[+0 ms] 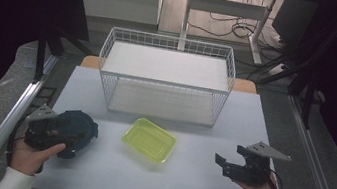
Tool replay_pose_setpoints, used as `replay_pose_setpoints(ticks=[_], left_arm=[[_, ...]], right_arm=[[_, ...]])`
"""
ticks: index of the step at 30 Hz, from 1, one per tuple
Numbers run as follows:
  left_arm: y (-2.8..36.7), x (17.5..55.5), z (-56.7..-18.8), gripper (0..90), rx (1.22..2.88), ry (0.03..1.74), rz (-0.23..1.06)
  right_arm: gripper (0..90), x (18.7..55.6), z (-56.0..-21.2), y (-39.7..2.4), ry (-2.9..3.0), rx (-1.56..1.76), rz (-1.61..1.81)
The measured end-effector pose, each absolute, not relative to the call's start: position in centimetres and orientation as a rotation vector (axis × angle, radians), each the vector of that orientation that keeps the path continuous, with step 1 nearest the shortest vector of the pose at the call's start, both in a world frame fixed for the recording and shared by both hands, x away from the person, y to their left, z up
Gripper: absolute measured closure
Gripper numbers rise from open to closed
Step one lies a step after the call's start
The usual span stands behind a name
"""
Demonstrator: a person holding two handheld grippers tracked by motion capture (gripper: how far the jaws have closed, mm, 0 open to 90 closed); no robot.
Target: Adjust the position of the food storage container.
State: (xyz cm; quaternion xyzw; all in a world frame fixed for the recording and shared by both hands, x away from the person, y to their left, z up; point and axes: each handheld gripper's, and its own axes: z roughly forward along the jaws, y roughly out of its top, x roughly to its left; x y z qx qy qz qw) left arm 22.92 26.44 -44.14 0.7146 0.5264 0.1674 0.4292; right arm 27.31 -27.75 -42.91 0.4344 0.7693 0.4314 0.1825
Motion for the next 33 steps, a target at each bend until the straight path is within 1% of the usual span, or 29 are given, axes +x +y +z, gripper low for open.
replay_pose_setpoints(ticks=[5, 9, 16, 26, 33], left_arm=[[26.8, 23.0, -43.9, 22.9, 1.773, 1.315, 0.413], [26.9, 23.0, -43.4, 23.8, 1.758, 1.305, 0.406], [27.0, 22.6, -43.1, 24.5, 1.79, 1.254, 0.394], [27.4, 23.2, -42.8, 25.4, 1.827, 1.242, 0.35], [27.4, 23.0, -41.2, 25.6, 1.827, 1.214, 0.372]], right_arm=[[16.8, 27.7, -43.3, -27.8, 2.196, 1.238, 1.221], [18.7, 27.4, -43.5, -27.7, 2.21, 1.239, 1.214], [20.4, 27.1, -42.8, -27.0, 2.205, 1.24, 1.226], [21.7, 27.2, -43.8, -26.1, 2.239, 1.257, 1.217], [21.7, 25.4, -43.6, -26.6, 2.236, 1.26, 1.194]])
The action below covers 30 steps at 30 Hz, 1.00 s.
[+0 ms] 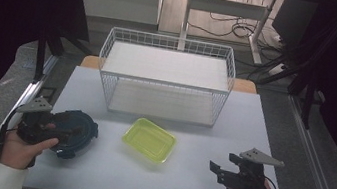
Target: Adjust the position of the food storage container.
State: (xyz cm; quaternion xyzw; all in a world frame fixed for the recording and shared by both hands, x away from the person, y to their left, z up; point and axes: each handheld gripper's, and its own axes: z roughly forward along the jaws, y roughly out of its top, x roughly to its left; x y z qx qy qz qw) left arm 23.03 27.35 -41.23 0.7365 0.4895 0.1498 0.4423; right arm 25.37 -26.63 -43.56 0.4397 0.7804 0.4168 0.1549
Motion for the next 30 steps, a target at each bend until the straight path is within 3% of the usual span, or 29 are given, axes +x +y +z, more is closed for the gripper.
replay_pose_setpoints(ticks=[16, 25, 30], left_arm=[[27.9, 25.5, -41.1, 36.0, 1.89, 1.297, 0.408], [29.5, 27.3, -40.8, 37.3, 1.916, 1.337, 0.433], [30.3, 28.2, -41.3, 46.8, 1.926, 1.354, 0.437]], right_arm=[[22.2, 25.4, -43.9, -27.7, 2.224, 1.312, 1.174], [22.2, 25.5, -44.4, -28.1, 2.234, 1.315, 1.157], [22.3, 25.3, -44.4, -28.4, 2.22, 1.33, 1.153]])
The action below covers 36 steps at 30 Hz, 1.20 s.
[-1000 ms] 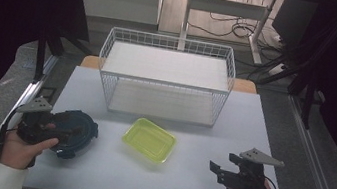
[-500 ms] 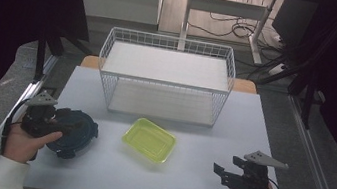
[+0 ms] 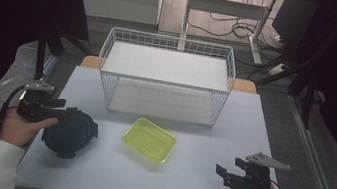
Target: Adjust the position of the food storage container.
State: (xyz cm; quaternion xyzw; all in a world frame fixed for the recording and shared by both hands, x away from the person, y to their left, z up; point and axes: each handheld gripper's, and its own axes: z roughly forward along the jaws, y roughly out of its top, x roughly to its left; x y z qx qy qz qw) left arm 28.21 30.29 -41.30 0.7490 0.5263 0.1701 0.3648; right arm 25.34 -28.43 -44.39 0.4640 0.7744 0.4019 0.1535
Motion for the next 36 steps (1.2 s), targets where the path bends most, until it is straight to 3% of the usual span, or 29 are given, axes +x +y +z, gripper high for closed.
replay_pose_setpoints(ticks=[8, 16, 24, 36], left_arm=[[31.4, 30.0, -41.5, 65.0, 1.97, 1.371, 0.41], [32.9, 31.8, -42.8, 72.1, 1.986, 1.445, 0.408], [34.2, 32.6, -44.1, 85.0, 2.02, 1.502, 0.38], [35.9, 32.4, -46.4, 90.0, 2.102, 1.59, 0.377]], right_arm=[[22.3, 25.1, -44.6, -28.5, 2.206, 1.346, 1.138], [22.8, 25.1, -44.7, -28.6, 2.188, 1.361, 1.12], [22.9, 24.8, -44.8, -29.0, 2.174, 1.39, 1.106], [23.5, 25.0, -45.0, -29.1, 2.152, 1.435, 1.081]])
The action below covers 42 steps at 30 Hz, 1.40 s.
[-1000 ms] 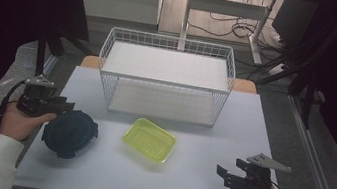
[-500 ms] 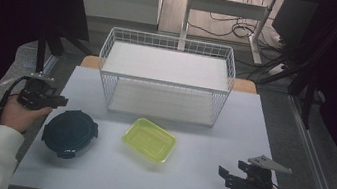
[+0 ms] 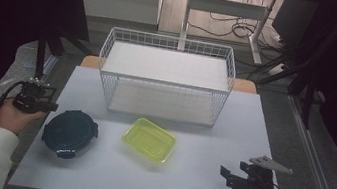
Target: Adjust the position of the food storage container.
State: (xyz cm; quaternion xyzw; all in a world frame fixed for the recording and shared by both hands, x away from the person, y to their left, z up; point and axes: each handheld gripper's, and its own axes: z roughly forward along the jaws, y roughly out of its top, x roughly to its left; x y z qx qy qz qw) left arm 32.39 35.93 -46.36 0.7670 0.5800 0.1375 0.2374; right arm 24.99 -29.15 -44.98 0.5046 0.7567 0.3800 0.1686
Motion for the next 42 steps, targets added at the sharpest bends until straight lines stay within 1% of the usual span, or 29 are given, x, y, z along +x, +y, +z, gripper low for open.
replay_pose_setpoints(ticks=[8, 12, 18, 24, 32, 37, 42], left_arm=[[35.9, 32.5, -47.6, 90.0, 2.189, 1.588, 0.364], [35.4, 32.6, -48.0, 90.0, 2.213, 1.557, 0.347], [35.0, 32.7, -48.2, 90.0, 2.211, 1.561, 0.35], [33.3, 32.5, -48.1, 90.0, 2.261, 1.484, 0.335], [31.8, 31.6, -48.5, 90.0, 2.276, 1.401, 0.292], [30.9, 31.1, -48.7, 90.0, 2.274, 1.367, 0.303], [29.6, 31.1, -48.6, 90.0, 2.29, 1.316, 0.283]], right_arm=[[23.5, 25.1, -45.1, -29.1, 2.153, 1.444, 1.081], [23.5, 25.1, -45.0, -29.2, 2.155, 1.445, 1.08], [23.5, 25.1, -45.0, -29.2, 2.156, 1.448, 1.08], [23.5, 25.2, -44.9, -29.3, 2.155, 1.448, 1.084], [23.5, 25.2, -45.0, -29.2, 2.161, 1.444, 1.081], [23.5, 25.2, -45.0, -29.2, 2.159, 1.444, 1.081], [23.5, 25.2, -45.0, -29.1, 2.165, 1.443, 1.08]])
